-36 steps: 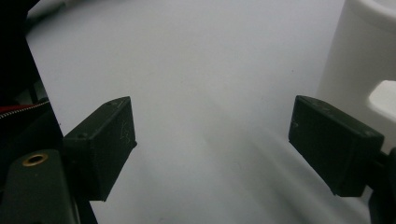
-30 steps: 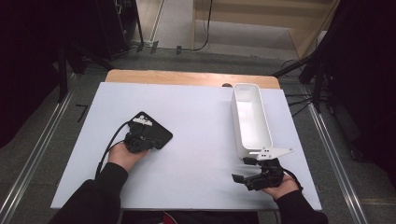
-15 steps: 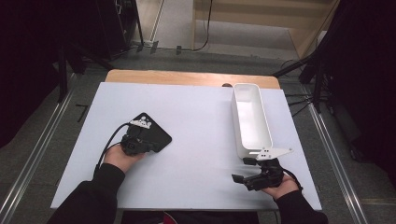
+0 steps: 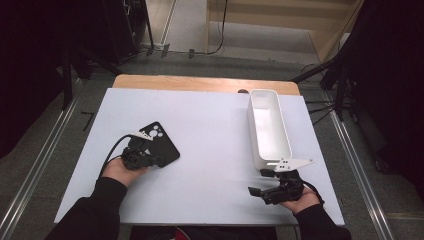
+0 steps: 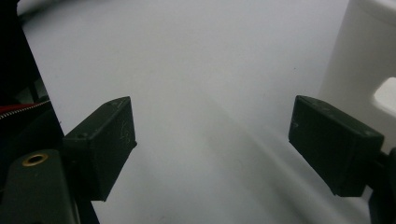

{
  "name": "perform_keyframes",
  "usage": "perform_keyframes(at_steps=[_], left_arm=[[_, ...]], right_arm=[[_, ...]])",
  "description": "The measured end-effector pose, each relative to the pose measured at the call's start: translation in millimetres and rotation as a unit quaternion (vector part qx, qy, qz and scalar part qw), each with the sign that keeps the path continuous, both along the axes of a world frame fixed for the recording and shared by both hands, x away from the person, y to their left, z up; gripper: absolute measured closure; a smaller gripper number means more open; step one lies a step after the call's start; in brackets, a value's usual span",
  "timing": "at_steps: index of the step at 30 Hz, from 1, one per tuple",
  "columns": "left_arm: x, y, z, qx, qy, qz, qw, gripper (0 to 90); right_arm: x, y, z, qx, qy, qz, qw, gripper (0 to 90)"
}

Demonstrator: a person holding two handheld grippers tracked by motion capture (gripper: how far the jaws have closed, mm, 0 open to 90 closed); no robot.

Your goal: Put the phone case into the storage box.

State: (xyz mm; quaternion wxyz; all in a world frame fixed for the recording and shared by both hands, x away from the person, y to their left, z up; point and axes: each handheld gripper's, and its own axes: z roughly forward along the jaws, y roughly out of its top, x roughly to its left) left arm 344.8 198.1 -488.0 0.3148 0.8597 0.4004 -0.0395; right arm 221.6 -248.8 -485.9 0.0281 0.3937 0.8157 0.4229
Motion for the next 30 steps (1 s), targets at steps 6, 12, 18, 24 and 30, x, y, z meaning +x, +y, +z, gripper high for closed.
perform_keyframes(at_steps=[6,12,18,24,30], left_arm=[[-2.2,11.0,0.6,0.001,0.001,0.006,1.0000,89.0],[-2.7,27.3,2.5,0.009,-0.004,0.027,0.9996,89.0],[-2.0,41.7,3.6,0.010,-0.005,0.046,0.9989,89.0],[-1.4,58.3,5.1,0.017,-0.014,0.074,0.9970,89.0],[1.1,74.0,6.4,0.027,-0.025,0.106,0.9937,88.9]], right_arm=[[-0.1,0.3,0.0,0.000,-0.001,-0.001,1.0000,13.1],[-0.3,0.4,0.1,0.000,0.000,-0.002,1.0000,13.1],[0.1,0.5,-0.2,-0.001,-0.003,0.000,1.0000,13.1],[0.2,0.6,-0.1,-0.001,-0.002,0.000,1.0000,13.1],[0.3,0.7,-0.2,-0.001,-0.002,0.000,1.0000,13.1]])
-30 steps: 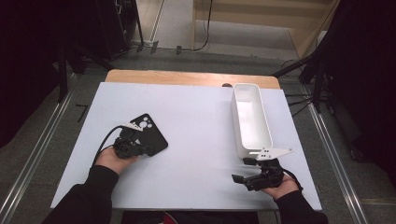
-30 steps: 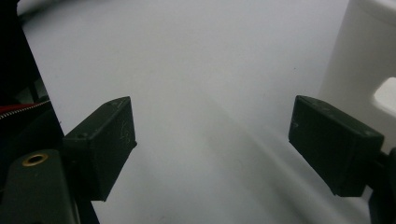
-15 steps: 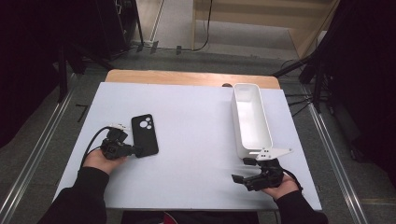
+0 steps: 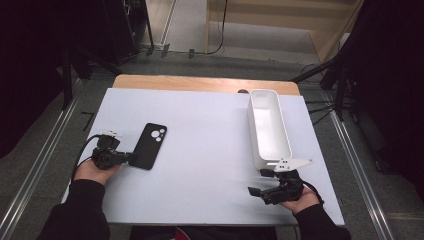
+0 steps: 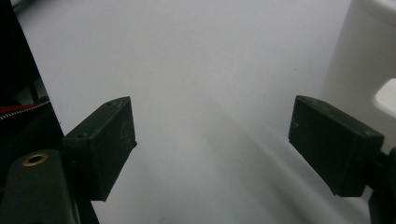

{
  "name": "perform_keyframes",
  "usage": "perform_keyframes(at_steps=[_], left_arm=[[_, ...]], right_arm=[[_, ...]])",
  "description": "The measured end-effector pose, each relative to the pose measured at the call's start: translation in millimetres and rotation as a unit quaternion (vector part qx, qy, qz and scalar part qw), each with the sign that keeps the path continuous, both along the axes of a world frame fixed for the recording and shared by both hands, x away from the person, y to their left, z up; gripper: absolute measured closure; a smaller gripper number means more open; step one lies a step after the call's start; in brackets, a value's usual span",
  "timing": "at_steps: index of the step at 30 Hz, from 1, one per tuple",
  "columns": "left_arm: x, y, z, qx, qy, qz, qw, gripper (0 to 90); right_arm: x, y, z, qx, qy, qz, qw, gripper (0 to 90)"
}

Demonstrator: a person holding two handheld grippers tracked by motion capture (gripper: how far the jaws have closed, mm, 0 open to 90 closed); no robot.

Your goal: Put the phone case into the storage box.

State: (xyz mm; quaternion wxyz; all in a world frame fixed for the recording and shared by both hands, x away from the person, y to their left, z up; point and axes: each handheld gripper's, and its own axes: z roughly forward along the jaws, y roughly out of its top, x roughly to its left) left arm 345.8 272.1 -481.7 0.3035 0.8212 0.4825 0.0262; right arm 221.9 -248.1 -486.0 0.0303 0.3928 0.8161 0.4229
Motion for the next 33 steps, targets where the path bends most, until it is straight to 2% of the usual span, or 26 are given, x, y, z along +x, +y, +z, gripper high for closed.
perform_keyframes(at_steps=[5,7,11,14,16,22,26,28,33], left_arm=[[1.1,1.7,0.2,-0.001,0.000,0.006,1.0000,88.8],[1.5,2.5,0.1,-0.020,0.010,0.004,0.9997,86.3],[-0.6,1.4,5.6,-0.045,0.001,-0.007,0.9990,81.8],[-3.0,-1.8,9.1,-0.064,-0.001,-0.020,0.9977,73.4],[-4.7,-5.1,10.6,-0.076,-0.002,-0.029,0.9967,71.6],[-10.9,-15.4,17.1,-0.100,-0.027,-0.054,0.9931,60.4],[-16.4,-24.6,17.6,-0.102,-0.037,-0.072,0.9915,51.5],[-17.9,-27.9,17.4,-0.103,-0.037,-0.084,0.9904,46.9],[-21.8,-33.7,16.3,-0.114,-0.039,-0.095,0.9882,38.9]], right_arm=[[0.1,0.2,-0.1,0.000,0.001,0.000,1.0000,13.1],[0.0,0.2,0.0,0.000,0.001,0.001,1.0000,13.1],[0.1,0.0,0.2,0.001,0.002,-0.001,1.0000,13.1],[0.4,0.5,-0.1,0.000,0.001,-0.001,1.0000,13.1],[0.2,0.5,0.0,0.001,0.002,-0.002,1.0000,13.1],[0.4,-0.1,-0.1,0.002,0.002,-0.001,1.0000,13.1],[0.4,-0.2,0.0,0.002,0.003,-0.002,1.0000,13.1],[0.7,-0.4,-0.1,0.001,0.001,-0.002,1.0000,13.1],[0.4,-0.2,0.0,0.001,0.003,-0.003,1.0000,13.1]])
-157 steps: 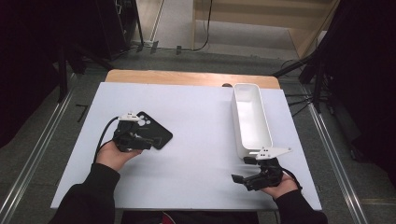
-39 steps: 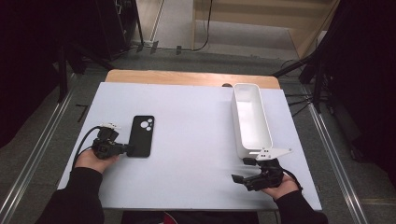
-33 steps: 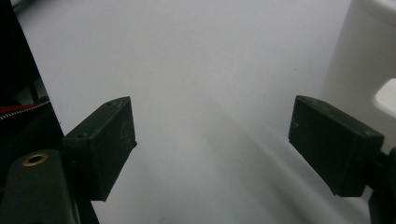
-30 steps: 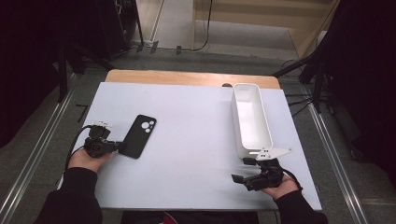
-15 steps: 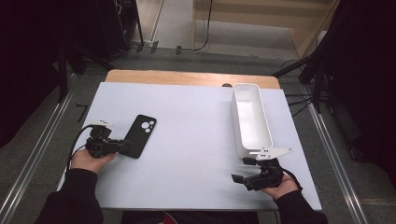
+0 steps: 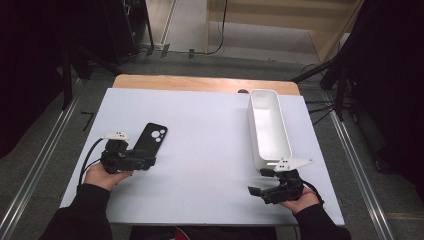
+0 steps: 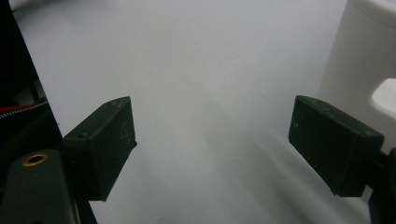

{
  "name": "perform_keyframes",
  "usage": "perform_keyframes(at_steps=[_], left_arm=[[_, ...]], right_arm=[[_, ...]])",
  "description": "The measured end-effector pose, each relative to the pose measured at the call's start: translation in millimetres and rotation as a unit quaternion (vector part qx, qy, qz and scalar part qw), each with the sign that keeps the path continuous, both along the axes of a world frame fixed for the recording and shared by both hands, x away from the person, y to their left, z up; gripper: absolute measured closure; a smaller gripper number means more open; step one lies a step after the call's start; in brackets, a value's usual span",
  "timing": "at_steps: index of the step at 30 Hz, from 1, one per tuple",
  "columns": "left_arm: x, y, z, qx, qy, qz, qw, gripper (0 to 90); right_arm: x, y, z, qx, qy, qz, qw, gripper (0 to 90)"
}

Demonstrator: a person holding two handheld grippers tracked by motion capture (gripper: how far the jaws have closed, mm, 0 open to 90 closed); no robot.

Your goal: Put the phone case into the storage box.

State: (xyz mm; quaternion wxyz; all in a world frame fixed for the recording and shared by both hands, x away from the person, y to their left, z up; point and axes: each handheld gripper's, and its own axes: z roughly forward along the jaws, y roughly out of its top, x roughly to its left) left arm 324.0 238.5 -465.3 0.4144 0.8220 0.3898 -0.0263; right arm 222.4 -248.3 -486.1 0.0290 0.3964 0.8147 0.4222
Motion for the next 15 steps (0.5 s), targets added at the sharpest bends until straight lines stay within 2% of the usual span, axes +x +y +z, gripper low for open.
perform_keyframes(at_steps=[9,11,15], left_arm=[[-10.3,-8.1,-0.4,-0.008,0.004,-0.015,0.9998,36.7],[-12.2,-9.9,-0.2,-0.008,0.004,-0.018,0.9998,32.6],[-17.5,-13.4,0.4,-0.004,-0.002,-0.029,0.9996,32.5]], right_arm=[[0.1,-0.2,-0.3,-0.001,-0.001,-0.002,1.0000,13.1],[0.1,-0.2,-0.3,-0.002,-0.001,-0.002,1.0000,13.1],[-0.1,0.2,-0.3,-0.002,0.000,-0.002,1.0000,13.1]])
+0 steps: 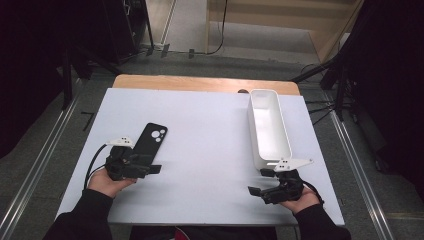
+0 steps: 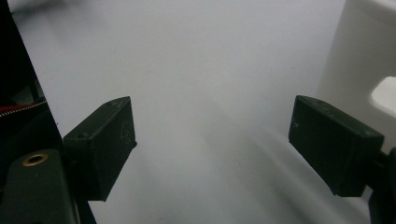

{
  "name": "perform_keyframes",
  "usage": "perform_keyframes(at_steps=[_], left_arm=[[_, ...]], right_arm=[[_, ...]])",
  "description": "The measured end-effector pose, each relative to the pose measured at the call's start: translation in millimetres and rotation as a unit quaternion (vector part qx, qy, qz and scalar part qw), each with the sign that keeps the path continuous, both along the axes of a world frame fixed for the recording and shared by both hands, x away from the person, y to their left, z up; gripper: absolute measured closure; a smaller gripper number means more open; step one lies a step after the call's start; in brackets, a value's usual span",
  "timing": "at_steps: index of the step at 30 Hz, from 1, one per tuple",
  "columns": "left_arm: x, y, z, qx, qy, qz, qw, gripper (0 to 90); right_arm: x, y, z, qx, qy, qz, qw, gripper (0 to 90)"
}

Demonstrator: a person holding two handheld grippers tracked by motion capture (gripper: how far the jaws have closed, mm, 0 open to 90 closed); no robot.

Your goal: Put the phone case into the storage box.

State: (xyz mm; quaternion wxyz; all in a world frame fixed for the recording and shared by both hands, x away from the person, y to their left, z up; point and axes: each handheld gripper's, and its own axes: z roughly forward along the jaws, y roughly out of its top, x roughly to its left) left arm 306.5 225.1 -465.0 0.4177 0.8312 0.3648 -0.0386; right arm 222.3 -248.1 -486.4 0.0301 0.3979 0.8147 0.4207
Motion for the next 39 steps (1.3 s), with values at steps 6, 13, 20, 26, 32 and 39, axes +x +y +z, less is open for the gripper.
perform_keyframes(at_steps=[6,13,20,26,32,39], left_arm=[[-9.3,-5.8,-0.4,-0.002,0.000,-0.014,0.9999,32.5],[-19.7,-9.2,-2.4,0.005,0.006,-0.030,0.9995,32.5],[-28.6,-7.3,-3.1,0.012,0.004,-0.035,0.9993,32.4],[-26.7,-6.3,-4.6,0.013,0.005,-0.035,0.9993,32.4],[-26.9,-6.0,-3.5,0.015,-0.002,-0.029,0.9995,32.2],[-22.5,-2.1,-2.6,0.018,0.000,-0.006,0.9998,27.6]], right_arm=[[0.0,-0.3,0.0,0.000,-0.001,0.000,1.0000,13.1],[0.0,-0.4,0.1,0.000,-0.001,0.001,1.0000,13.1],[-0.3,-0.3,0.1,0.000,-0.001,0.000,1.0000,13.1],[-0.3,0.1,-0.1,-0.001,-0.001,0.001,1.0000,13.1],[-0.2,0.1,-0.2,-0.002,-0.001,0.001,1.0000,13.1],[-0.1,0.3,-0.3,-0.001,-0.001,0.001,1.0000,13.1]])
